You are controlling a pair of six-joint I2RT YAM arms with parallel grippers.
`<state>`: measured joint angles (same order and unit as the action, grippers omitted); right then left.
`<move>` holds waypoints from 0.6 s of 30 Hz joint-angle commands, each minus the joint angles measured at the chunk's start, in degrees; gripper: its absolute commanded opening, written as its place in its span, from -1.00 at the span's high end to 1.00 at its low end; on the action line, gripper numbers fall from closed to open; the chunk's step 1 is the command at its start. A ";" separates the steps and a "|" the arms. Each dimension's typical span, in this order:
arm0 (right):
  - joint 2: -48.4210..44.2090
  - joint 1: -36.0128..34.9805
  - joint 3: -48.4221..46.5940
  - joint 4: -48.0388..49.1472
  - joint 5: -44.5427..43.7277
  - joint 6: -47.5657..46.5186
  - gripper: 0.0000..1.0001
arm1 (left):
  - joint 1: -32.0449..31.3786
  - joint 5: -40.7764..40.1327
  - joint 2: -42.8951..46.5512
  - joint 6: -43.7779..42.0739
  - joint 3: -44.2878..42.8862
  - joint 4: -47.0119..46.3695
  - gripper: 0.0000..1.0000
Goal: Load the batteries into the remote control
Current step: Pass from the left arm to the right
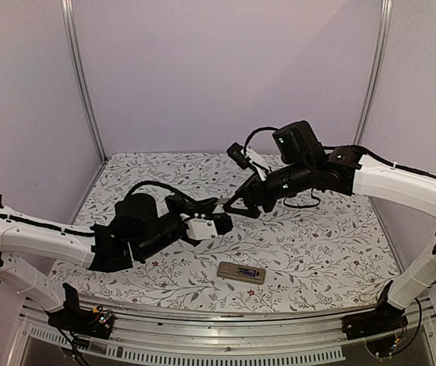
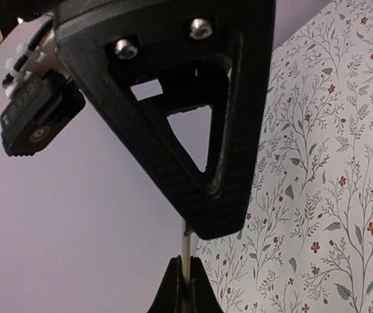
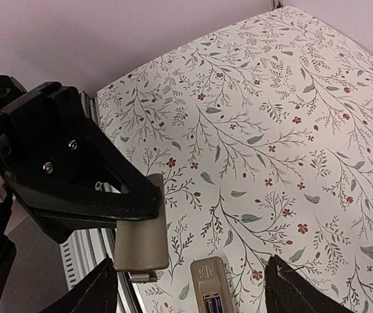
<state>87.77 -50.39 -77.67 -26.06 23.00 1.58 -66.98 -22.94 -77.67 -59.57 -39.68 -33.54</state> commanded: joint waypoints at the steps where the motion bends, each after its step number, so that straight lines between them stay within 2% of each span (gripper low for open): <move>1: 2.71 -0.63 -2.02 -0.54 3.25 1.30 -0.48 | -0.92 -0.34 -0.68 -1.12 0.44 -1.02 1.00; 3: 3.26 -0.59 -2.49 -0.12 3.56 1.73 -0.38 | -0.96 -0.02 -0.56 -0.80 0.30 -0.76 1.00; 9: 5.42 -0.59 -5.60 -0.68 5.50 2.71 0.09 | -1.14 0.91 -0.14 0.24 0.29 0.14 1.00; 14: 5.65 -0.66 -5.59 -0.67 6.81 3.03 0.06 | -1.17 1.18 -0.09 0.75 0.39 0.67 1.00; 16: 6.11 -0.84 -5.94 -0.72 6.88 3.15 0.11 | -1.21 1.31 -0.26 0.81 0.23 0.55 1.00; 18: 6.48 -0.86 -6.07 -0.74 6.83 3.08 0.25 | -1.17 1.48 -0.37 0.84 0.12 0.54 1.00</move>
<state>92.71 -51.00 -82.24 -26.52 29.12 4.25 -67.16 -22.44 -77.71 -59.66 -39.68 -33.30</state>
